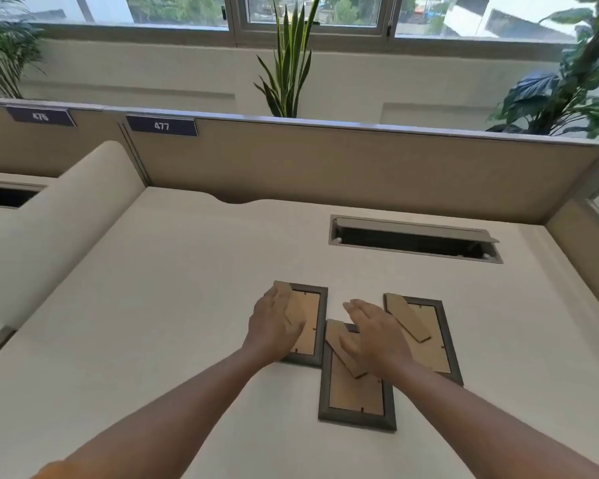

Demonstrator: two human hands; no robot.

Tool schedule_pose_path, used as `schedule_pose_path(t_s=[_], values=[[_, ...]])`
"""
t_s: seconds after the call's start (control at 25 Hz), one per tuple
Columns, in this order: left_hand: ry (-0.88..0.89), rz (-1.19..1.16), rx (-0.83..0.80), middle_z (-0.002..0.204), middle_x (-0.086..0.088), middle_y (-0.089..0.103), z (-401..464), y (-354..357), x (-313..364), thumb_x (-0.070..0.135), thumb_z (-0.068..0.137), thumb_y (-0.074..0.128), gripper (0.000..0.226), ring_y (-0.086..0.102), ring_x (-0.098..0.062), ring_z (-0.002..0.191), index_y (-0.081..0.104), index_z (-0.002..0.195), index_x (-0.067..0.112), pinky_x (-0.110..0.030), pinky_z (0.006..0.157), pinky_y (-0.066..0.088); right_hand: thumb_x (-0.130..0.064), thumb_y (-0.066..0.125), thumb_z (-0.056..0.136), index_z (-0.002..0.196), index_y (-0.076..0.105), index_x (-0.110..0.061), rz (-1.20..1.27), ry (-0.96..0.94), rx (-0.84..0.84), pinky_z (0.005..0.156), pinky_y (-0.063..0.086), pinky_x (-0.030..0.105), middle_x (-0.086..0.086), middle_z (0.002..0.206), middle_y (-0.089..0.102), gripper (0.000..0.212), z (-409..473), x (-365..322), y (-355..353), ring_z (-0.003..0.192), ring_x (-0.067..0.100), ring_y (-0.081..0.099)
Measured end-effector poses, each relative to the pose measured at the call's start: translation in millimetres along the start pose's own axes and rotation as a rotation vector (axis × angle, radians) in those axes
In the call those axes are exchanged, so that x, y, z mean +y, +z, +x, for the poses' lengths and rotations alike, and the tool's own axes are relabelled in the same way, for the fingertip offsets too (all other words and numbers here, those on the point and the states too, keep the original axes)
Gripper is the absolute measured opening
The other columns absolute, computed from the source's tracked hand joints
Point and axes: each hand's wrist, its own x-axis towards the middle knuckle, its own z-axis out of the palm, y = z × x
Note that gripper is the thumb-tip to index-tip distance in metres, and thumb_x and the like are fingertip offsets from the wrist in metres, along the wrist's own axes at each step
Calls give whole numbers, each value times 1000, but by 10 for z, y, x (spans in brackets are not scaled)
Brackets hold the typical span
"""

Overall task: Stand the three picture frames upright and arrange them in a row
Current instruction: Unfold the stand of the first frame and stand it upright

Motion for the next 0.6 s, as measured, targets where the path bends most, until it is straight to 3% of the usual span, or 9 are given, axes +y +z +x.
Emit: schedule_pose_path(t_s=[0.2,0.36,0.48,0.6], values=[[-263,-230,-73,158,-9,32,159,180,-187,44,87,64,76,38,-33,140,36,154,20,-50,113,41,-47,50,98,159,27,-24,35,-33,-266,123,22,38,0,167,27,69,53,-64,278,153,20,24],[-401,-429,-41,125,-2,59,278,228,-275,37,82,63,51,58,-28,111,52,129,21,-45,91,56,-53,56,92,161,20,-26,-10,-67,-358,125,18,45,1,170,16,82,272,-138,396,156,23,11],[-472,-500,-49,112,-6,61,358,221,-299,25,89,56,25,60,-28,100,54,113,17,-34,72,50,-54,54,90,161,17,-27,-33,-81,-435,125,12,47,1,171,9,85,384,-179,465,156,23,7],[-568,-590,-54,100,-7,57,476,157,-340,18,89,53,5,55,-23,84,50,92,17,-32,66,43,-54,52,89,161,20,-28,-34,-85,-439,125,10,47,0,171,7,83,432,-185,488,156,23,10]])
